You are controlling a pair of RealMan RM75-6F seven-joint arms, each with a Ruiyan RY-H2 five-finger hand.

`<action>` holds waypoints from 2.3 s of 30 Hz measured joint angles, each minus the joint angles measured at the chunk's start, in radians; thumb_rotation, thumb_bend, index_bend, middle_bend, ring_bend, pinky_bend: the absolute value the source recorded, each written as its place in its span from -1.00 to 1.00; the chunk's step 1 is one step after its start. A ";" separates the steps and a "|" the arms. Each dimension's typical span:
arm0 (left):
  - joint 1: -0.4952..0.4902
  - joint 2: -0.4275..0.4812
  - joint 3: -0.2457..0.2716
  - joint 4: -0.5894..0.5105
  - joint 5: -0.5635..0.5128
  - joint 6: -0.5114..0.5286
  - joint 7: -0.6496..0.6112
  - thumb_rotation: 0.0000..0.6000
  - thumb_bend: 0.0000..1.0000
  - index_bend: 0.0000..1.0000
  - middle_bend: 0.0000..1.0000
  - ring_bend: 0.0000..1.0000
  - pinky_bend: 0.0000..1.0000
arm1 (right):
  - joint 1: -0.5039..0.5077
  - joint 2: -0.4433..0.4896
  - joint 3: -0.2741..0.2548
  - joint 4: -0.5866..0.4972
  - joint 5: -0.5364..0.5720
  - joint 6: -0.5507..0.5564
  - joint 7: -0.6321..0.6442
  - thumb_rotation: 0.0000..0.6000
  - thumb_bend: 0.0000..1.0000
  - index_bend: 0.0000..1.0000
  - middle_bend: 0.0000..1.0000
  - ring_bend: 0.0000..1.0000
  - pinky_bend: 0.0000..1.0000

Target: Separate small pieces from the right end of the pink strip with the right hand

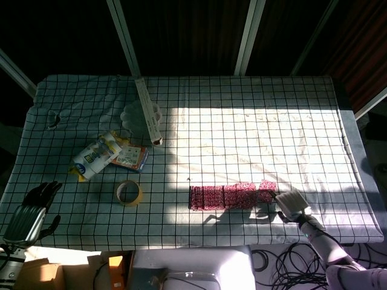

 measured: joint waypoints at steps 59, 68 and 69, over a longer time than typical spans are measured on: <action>0.002 0.010 -0.004 0.005 0.002 0.007 -0.031 1.00 -0.19 -1.00 -0.88 -0.93 -0.80 | -0.053 -0.047 -0.077 -0.097 -0.161 0.127 -0.187 1.00 -0.13 -0.69 0.93 0.89 0.85; -0.002 0.009 -0.005 0.003 -0.004 -0.001 -0.027 1.00 -0.19 -1.00 -0.88 -0.93 -0.80 | -0.138 -0.005 -0.153 -0.081 -0.321 0.203 -0.130 1.00 -0.13 -0.68 0.93 0.89 0.85; -0.002 0.009 -0.005 0.002 -0.004 -0.002 -0.026 1.00 -0.19 -1.00 -0.88 -0.93 -0.80 | -0.146 0.000 -0.160 -0.076 -0.338 0.209 -0.119 1.00 -0.13 -0.68 0.93 0.89 0.85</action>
